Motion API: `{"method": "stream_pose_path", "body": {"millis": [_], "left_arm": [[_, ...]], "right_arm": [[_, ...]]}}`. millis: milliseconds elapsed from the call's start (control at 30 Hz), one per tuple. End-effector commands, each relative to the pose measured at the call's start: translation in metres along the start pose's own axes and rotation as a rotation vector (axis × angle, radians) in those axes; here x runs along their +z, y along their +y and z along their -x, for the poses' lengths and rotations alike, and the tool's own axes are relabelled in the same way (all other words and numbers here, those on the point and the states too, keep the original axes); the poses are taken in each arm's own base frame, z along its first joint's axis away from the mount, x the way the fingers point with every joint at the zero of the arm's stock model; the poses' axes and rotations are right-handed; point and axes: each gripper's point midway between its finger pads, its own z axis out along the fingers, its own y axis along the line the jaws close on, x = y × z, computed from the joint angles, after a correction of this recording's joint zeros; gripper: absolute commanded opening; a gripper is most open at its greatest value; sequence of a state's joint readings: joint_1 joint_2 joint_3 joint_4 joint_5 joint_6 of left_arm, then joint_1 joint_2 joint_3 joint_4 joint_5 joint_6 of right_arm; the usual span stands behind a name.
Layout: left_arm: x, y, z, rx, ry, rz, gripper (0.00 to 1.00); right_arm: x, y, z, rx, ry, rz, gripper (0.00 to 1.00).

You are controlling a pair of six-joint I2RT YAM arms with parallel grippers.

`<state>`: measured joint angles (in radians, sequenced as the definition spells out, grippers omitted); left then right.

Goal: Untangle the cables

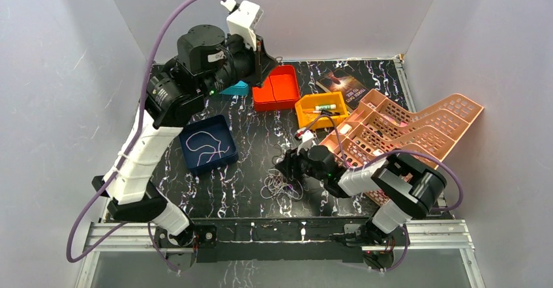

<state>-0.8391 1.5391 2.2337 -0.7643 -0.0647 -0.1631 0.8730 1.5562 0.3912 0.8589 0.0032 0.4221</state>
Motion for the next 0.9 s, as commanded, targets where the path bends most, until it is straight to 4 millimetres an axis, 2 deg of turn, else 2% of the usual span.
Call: {"method": "stream_pose_path", "body": {"millis": [0, 67, 133, 367, 500, 700, 867], "left_arm": [[-0.014, 0.011, 0.029, 0.042, -0.073, 0.054, 0.0], [-0.018, 0.015, 0.042, 0.049, -0.111, 0.081, 0.0], [-0.023, 0.019, 0.056, 0.057, -0.159, 0.107, 0.0], [-0.049, 0.037, 0.111, 0.079, -0.371, 0.222, 0.0], [-0.071, 0.044, 0.142, 0.086, -0.505, 0.273, 0.0], [-0.091, 0.047, 0.173, 0.118, -0.629, 0.308, 0.0], [-0.089, 0.043, 0.183, 0.139, -0.666, 0.295, 0.0]], "right_arm": [[-0.009, 0.004, 0.01, 0.023, -0.046, -0.001, 0.56], [-0.018, -0.003, -0.004, 0.029, -0.024, -0.019, 0.56], [-0.023, -0.005, -0.006, 0.033, -0.025, -0.029, 0.56], [-0.03, -0.003, 0.0, 0.024, -0.04, -0.025, 0.56], [-0.031, -0.003, 0.001, 0.01, -0.038, -0.022, 0.57], [-0.031, -0.004, -0.002, 0.009, -0.03, -0.026, 0.58], [-0.03, -0.005, -0.004, 0.013, -0.028, -0.029, 0.58]]}}
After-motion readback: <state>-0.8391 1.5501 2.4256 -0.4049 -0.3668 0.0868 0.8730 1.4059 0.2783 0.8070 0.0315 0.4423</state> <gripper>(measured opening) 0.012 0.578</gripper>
